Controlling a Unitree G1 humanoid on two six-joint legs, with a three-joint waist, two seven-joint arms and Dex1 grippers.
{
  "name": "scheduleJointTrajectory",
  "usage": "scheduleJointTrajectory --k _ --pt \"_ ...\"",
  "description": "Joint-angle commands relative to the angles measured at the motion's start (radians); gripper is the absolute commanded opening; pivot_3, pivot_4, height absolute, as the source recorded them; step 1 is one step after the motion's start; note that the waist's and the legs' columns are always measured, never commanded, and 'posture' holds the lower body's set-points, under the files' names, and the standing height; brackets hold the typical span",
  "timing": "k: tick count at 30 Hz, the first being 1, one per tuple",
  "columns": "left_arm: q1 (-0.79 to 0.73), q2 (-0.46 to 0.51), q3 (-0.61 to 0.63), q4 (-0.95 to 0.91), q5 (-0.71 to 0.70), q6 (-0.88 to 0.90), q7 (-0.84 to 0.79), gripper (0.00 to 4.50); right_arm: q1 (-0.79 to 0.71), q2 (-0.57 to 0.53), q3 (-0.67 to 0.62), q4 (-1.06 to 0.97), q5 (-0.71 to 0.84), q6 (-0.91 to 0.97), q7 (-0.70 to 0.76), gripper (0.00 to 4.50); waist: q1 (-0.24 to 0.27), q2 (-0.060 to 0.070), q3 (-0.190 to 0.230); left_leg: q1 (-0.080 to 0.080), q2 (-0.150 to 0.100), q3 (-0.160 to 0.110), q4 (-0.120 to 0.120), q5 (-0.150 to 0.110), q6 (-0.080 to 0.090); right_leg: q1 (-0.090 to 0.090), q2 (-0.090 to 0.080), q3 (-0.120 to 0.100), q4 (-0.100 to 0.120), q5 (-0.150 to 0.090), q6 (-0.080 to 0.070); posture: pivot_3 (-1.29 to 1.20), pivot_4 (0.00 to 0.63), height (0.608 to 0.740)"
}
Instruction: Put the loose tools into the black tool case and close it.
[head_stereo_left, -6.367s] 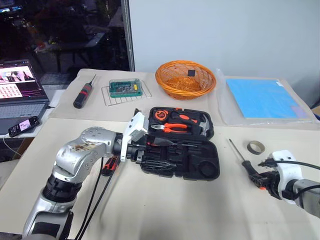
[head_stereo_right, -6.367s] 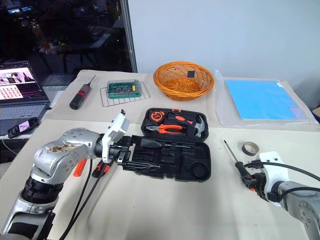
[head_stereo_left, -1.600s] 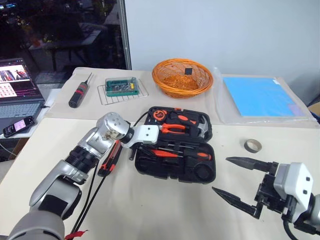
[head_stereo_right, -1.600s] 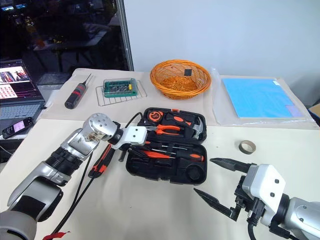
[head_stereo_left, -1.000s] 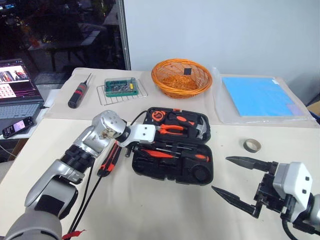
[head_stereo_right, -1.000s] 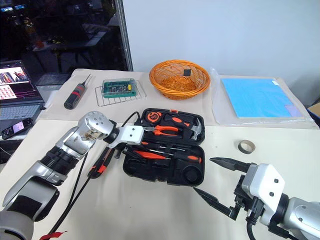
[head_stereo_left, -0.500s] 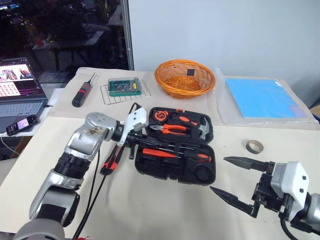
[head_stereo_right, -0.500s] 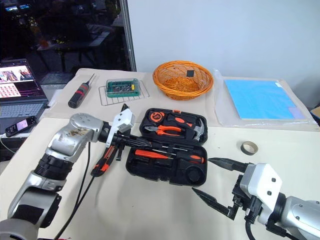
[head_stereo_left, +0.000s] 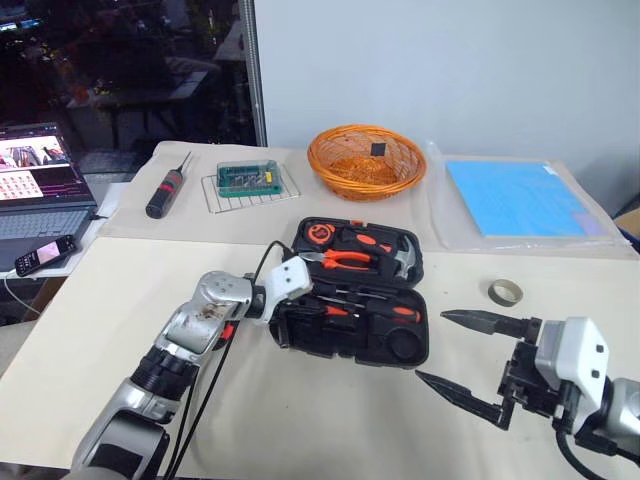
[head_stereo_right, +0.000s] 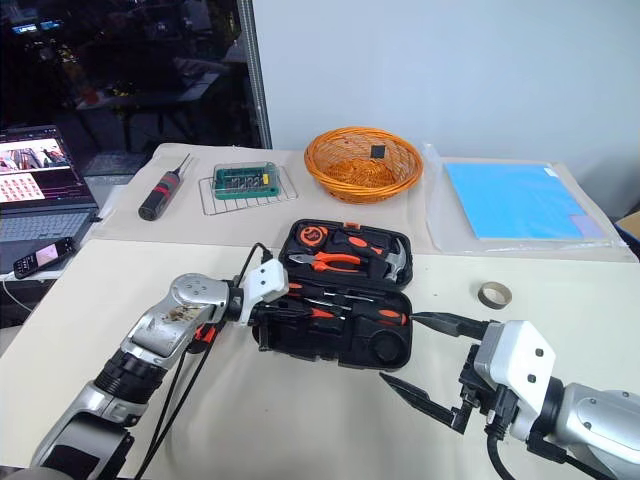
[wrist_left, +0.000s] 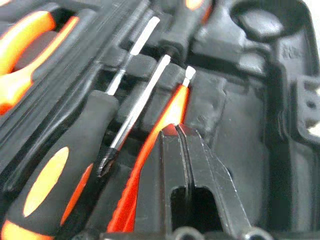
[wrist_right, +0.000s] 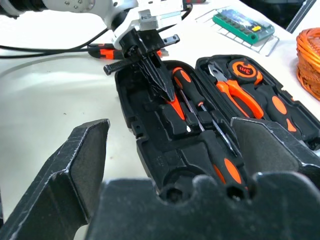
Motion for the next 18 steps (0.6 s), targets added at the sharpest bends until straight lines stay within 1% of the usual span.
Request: scheduleJointTrajectory --k 1,3,5,6,8,10,13,14,15,17,18 --pt "-0.007 0.01 0.359 -0.259 -0.19 0.328 0.213 0.69 -0.07 -0.009 0.032 0.027 0.028 -0.041 0.03 4.5 -0.007 -0.002 0.002 -0.002 0.001 0.0 0.0 0.0 -0.001 -0.002 0.0 0.0 0.0 0.001 0.0 0.0 0.15 0.74" --pt "0.043 0.026 0.412 -0.349 -0.202 0.417 0.278 1.43 -0.097 -0.01 0.049 0.043 0.028 -0.043 0.039 4.5 -0.011 -0.001 0.001 -0.001 0.001 -0.001 -0.001 0.0 -0.001 -0.001 0.0 0.0 0.0 0.004 0.005 0.0 0.15 0.74" --pt "0.118 0.038 0.448 -0.447 -0.192 0.507 0.356 2.22 -0.128 -0.016 0.07 0.065 0.03 -0.049 0.061 4.5 -0.007 0.002 -0.001 0.001 -0.001 -0.001 -0.003 -0.002 0.0 0.001 0.0 0.002 0.0 0.003 0.003 0.0 0.15 0.74" --pt "0.167 0.027 0.471 -0.51 -0.188 0.569 0.408 2.6 -0.147 -0.02 0.081 0.082 0.031 -0.054 0.079 4.5 -0.006 0.002 -0.001 0.002 -0.002 -0.001 -0.003 -0.002 -0.001 0.001 0.0 0.003 0.0 0.003 0.004 0.0 0.15 0.74" --pt "0.244 0.013 0.47 -0.603 -0.181 0.653 0.485 3.39 -0.175 -0.029 0.101 0.112 0.028 -0.063 0.108 4.5 0.001 0.0 0.0 0.002 -0.002 0.001 -0.003 -0.002 -0.004 0.001 0.001 0.003 0.0 0.002 0.004 0.0 0.15 0.74" --pt "0.283 0.003 0.453 -0.648 -0.171 0.7 0.543 4.08 -0.197 -0.033 0.115 0.13 0.024 -0.065 0.124 4.5 0.01 -0.004 0.003 0.001 -0.002 0.001 -0.002 -0.002 -0.004 0.001 0.001 0.002 0.0 0.002 0.004 0.0 0.15 0.74" --pt "0.347 -0.001 0.413 -0.67 -0.117 0.762 0.65 4.08 -0.223 -0.043 0.118 0.155 0.027 -0.065 0.146 4.5 0.018 -0.005 0.003 0.0 -0.003 0.0 -0.001 -0.004 -0.003 0.001 0.0 0.0 -0.001 0.002 0.003 0.0 0.15 0.74" --pt "0.367 0.003 0.402 -0.67 -0.104 0.778 0.673 4.08 -0.229 -0.045 0.117 0.159 0.029 -0.063 0.15 4.5 0.017 -0.005 0.003 0.0 -0.003 0.0 -0.001 -0.005 -0.005 0.001 0.0 0.0 -0.002 0.002 0.0 0.0 0.15 0.74" --pt "0.384 -0.005 0.396 -0.673 -0.098 0.776 0.689 3.81 -0.232 -0.047 0.114 0.161 0.03 -0.061 0.155 4.5 0.017 -0.004 0.003 0.002 -0.002 0.0 -0.002 -0.007 -0.009 0.002 0.0 0.002 -0.002 0.002 -0.003 0.0 0.15 0.74" --pt "0.402 -0.007 0.376 -0.678 -0.104 0.765 0.694 3.31 -0.236 -0.05 0.111 0.164 0.032 -0.058 0.16 4.5 0.015 -0.004 0.003 0.003 -0.002 0.0 -0.002 -0.007 -0.01 0.002 0.0 0.003 -0.001 0.001 -0.004 0.0 0.15 0.74" --pt "0.407 -0.009 0.368 -0.678 -0.103 0.753 0.698 2.95 -0.235 -0.051 0.109 0.165 0.031 -0.057 0.164 4.5 0.015 -0.004 0.003 0.002 -0.001 0.001 -0.002 -0.007 -0.011 0.001 0.001 0.003 -0.001 0.002 -0.005 0.0 0.15 0.74"
